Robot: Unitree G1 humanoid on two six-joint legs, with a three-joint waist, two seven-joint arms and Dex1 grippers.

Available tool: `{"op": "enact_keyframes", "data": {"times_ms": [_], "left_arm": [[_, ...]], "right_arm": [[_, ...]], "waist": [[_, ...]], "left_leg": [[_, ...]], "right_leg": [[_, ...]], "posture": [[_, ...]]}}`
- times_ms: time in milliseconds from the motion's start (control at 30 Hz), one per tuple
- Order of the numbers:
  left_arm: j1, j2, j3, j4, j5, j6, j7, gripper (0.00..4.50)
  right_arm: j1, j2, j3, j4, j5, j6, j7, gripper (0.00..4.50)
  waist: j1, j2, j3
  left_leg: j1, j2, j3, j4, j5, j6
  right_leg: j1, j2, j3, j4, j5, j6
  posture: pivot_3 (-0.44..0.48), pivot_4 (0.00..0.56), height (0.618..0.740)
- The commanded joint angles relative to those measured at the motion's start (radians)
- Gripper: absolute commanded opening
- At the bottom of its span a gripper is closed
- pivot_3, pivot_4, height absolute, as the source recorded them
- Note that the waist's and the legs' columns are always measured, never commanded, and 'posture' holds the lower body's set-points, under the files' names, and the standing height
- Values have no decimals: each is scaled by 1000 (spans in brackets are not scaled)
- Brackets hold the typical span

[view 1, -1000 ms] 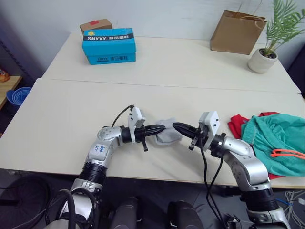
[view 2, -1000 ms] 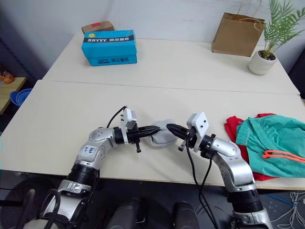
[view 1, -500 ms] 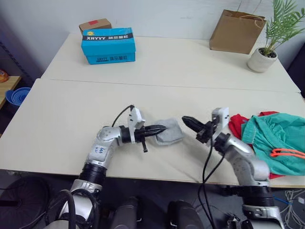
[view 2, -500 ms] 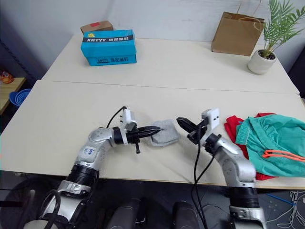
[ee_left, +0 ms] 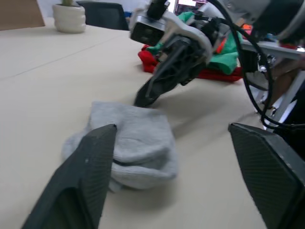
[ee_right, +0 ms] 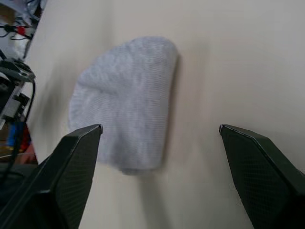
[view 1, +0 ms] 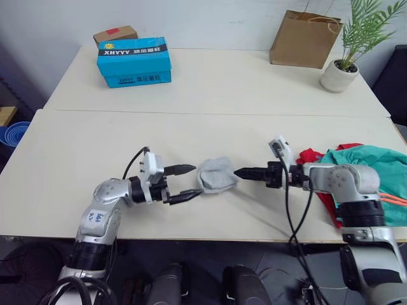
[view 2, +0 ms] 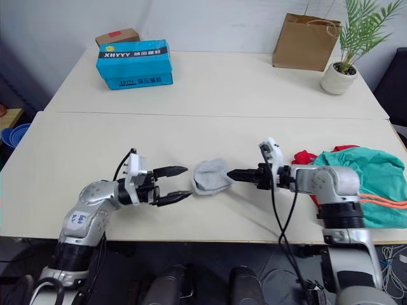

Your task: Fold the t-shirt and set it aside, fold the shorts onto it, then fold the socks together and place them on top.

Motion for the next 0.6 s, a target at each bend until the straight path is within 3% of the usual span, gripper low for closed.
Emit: {"op": "enact_keyframes", "data": {"times_ms": [33,133,200,400,567,600], "left_arm": [[12,11,34,-43,-39,-19,-6,4469],[20,7,53,-38,-49,-36,0,4469],[25,8,62,-42,-62,-38,-4,4500],[49,37,59,-79,-86,-25,-25,4500],[41,34,84,-122,-171,77,8,4500],[39,21,86,-136,-180,76,20,4500]], "right_arm": [[-27,50,57,44,-34,11,-1,4064],[-46,73,90,55,-54,12,29,4064],[-56,93,86,70,-62,13,27,3669],[-48,111,65,64,-88,-5,29,1666],[28,36,13,-112,-14,34,97,52],[60,-17,18,-183,1,20,146,11]], "waist": [[3,0,0],[2,0,0],[1,0,0],[1,0,0],[7,0,0],[9,0,0]], "left_leg": [[0,0,0,0,0,0],[0,0,0,0,0,0],[0,0,0,0,0,0],[0,0,2,-3,0,-1],[-1,0,2,-3,0,0],[-1,-1,1,-2,-1,0]], "right_leg": [[0,0,0,0,0,0],[0,0,1,0,0,0],[0,0,1,0,0,0],[-2,1,1,1,0,0],[-1,0,1,1,0,0],[-1,0,1,0,0,0]], "posture": [[0,150,740],[0,150,740],[0,150,740],[0,150,740],[0,150,740],[0,150,740]]}}
